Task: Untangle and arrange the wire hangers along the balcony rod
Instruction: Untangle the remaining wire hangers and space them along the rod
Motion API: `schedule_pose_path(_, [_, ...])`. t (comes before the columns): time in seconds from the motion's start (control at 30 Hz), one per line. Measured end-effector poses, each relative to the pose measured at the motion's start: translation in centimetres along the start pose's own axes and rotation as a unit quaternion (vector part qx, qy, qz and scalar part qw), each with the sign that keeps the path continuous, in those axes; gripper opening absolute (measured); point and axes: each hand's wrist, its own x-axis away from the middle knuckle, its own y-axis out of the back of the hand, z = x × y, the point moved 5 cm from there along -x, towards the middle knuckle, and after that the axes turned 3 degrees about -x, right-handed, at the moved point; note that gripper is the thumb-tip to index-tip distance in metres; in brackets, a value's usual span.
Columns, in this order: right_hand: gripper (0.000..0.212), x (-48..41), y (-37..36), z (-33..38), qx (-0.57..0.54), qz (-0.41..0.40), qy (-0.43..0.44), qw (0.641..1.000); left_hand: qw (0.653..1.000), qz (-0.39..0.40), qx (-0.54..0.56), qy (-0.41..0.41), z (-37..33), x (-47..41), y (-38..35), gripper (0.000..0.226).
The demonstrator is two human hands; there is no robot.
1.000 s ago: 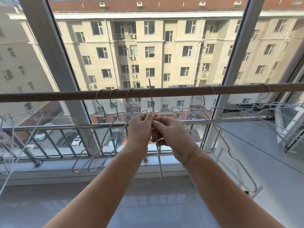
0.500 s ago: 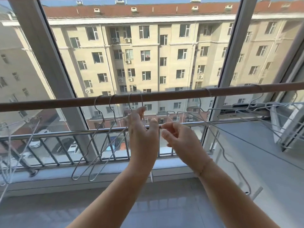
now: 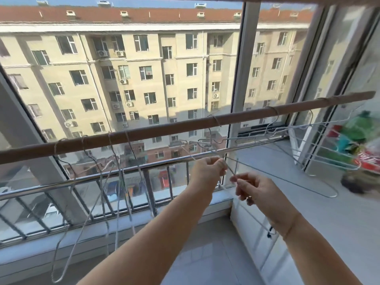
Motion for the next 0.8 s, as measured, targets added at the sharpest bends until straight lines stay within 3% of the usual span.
schedule_pose_path(0.27, [0.016, -2.2, -1.8, 3.2, -0.033, 0.018, 0.033, 0.999, 0.995, -0.050, 0.078, -0.028, -2.3, -1.2, 1.1, 0.019])
schedule_pose_path(0.43, [0.017, -1.3, -4.0, 0.0, -0.020, 0.080, -0.022, 0.996, 0.988, -0.133, 0.081, 0.000, 0.8, -1.2, 3.3, 0.016])
schedule_pose_path(0.57, [0.014, -0.9, -3.6, -2.3, -0.020, 0.077, -0.048, 0.996, 0.994, -0.088, 0.052, 0.047, 4.3, 0.3, 3.3, 0.017])
schedule_pose_path(0.8, [0.027, -1.8, -3.0, -1.0, 0.082, 0.045, 0.085, 0.992, 0.996, 0.007, -0.046, 0.079, 6.6, 2.5, 3.7, 0.019])
